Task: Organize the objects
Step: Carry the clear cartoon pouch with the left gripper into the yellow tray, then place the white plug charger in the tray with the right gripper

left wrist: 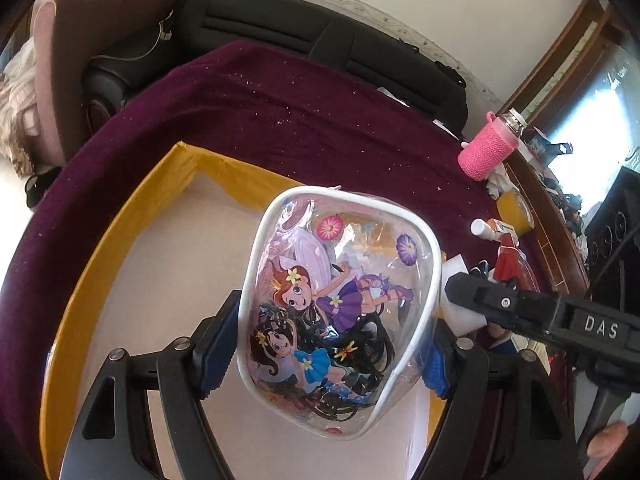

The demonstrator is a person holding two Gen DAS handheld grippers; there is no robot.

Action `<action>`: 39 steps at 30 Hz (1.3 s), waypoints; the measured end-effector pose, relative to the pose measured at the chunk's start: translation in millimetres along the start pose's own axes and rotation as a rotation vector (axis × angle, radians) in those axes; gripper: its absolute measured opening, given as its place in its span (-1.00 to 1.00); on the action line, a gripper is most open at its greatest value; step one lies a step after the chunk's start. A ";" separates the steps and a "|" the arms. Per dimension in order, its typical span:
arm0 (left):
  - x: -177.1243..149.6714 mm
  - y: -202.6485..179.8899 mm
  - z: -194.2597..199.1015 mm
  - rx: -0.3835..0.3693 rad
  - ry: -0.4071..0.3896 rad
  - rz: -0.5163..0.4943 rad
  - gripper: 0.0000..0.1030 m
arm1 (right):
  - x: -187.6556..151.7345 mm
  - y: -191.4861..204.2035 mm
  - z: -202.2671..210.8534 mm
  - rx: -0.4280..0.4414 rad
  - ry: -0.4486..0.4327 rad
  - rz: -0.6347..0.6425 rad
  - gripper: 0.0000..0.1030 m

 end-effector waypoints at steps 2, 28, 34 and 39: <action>2.0 3.3 -10.1 -0.030 0.018 0.026 0.41 | 3.8 2.0 -2.4 -0.029 -0.017 0.012 -0.26; -69.6 13.9 16.2 0.014 -0.107 0.306 0.49 | -84.7 -51.3 105.1 -0.074 -0.283 0.029 0.15; -91.8 13.5 23.6 -0.034 -0.094 0.282 0.50 | -110.9 -90.0 121.8 -0.062 -0.300 -0.024 0.15; -87.8 -29.8 53.0 -0.006 -0.162 0.126 0.53 | -124.3 -129.7 141.2 -0.077 -0.351 -0.090 0.15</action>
Point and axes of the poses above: each gripper's, at about its wrist camera, not at the fingertips, and z roughly against the way its jaws point, y to its left, x to its top, the point moved 3 cm from there along -z, roughly the way its jaws point, and after that the axes turned 13 degrees about y, right-handed, at the moved point
